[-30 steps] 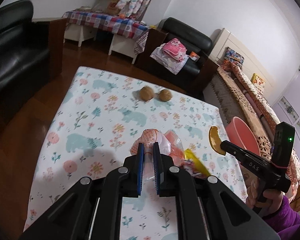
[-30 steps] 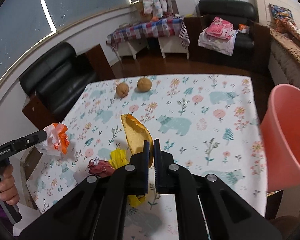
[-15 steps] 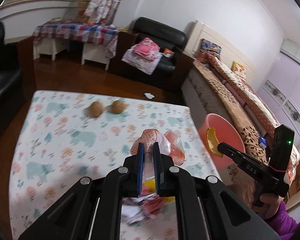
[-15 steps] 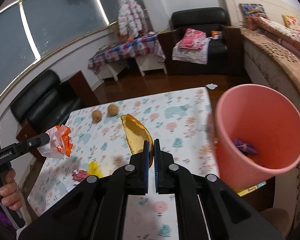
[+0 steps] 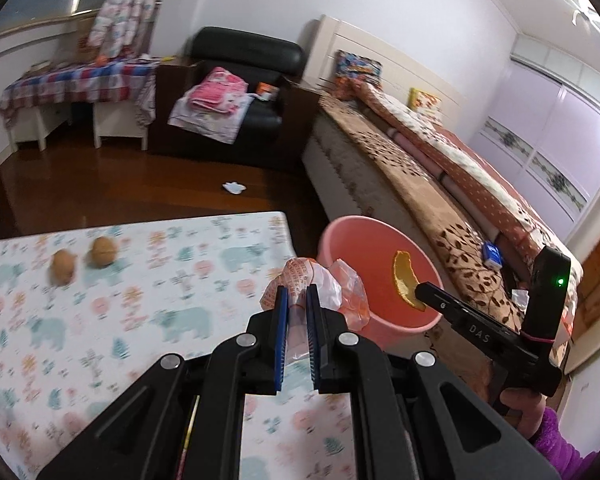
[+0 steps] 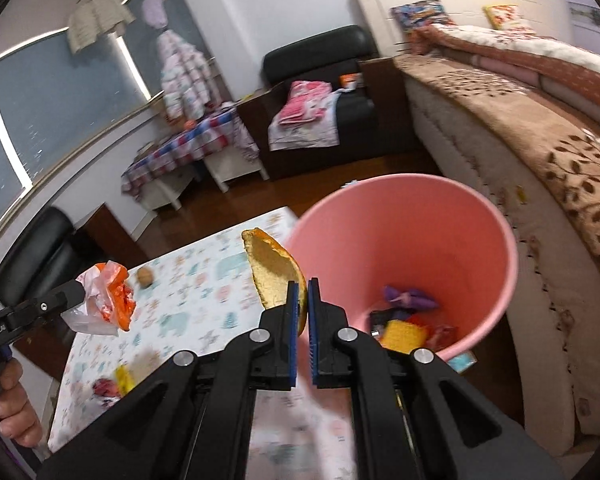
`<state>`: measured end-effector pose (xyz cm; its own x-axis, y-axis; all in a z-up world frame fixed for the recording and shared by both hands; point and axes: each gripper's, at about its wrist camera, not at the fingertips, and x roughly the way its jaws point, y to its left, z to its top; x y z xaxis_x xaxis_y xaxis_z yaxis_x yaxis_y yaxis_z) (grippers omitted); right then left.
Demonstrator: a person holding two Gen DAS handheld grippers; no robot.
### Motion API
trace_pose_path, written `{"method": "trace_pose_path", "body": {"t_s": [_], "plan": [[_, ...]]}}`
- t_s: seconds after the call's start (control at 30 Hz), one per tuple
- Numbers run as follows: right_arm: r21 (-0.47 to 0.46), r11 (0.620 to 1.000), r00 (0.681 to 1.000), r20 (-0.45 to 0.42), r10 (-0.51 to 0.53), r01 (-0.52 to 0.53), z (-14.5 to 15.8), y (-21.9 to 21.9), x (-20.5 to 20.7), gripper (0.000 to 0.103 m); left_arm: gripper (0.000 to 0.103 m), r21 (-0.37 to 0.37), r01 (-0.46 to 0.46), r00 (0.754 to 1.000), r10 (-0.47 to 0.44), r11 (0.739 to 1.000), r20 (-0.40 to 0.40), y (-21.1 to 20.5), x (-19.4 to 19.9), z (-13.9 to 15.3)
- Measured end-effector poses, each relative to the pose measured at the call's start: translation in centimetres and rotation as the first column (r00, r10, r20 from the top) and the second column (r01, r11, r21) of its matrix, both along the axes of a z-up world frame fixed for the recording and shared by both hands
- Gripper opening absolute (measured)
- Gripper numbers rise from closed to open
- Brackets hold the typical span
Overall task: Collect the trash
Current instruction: 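Carry the clear bag and banana peel over the pink bucket, then open both tools to drop the bag and banana peel into the bucket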
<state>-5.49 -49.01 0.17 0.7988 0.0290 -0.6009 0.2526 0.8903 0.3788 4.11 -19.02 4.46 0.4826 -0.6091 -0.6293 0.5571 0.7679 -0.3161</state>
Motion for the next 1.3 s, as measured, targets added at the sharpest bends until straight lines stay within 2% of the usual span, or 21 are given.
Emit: {"method": "trace_pose_path", "body": {"t_s": [0.27, 0.63, 0.97, 1.3], "plan": [[0.016, 0.997, 0.998, -0.003, -0.071, 0.071, -1.3, -3.5, -0.7, 0.005, 0.008, 0.028, 0.084, 0.996, -0.084, 0.996, -0.003, -7.1, 0.7, -0.9], [0.054, 0.992, 0.994, -0.026, -0.111, 0.112, -3.4, -6.3, -1.1, 0.005, 0.008, 0.091, 0.127, 0.992, -0.124, 0.988, -0.038, -13.9, 2.2, -3.9], [0.061, 0.990, 0.992, -0.040, -0.121, 0.124, -4.4, -7.4, -0.3, 0.005, 0.008, 0.129, 0.137, 0.989, -0.129, 0.982, -0.066, -16.5, 3.2, -5.6], [0.052, 0.991, 0.991, -0.056, -0.123, 0.126, -5.0, -7.5, 0.5, 0.005, 0.011, 0.129, 0.132, 0.990, -0.124, 0.983, -0.069, -18.0, 3.6, -6.2]]}}
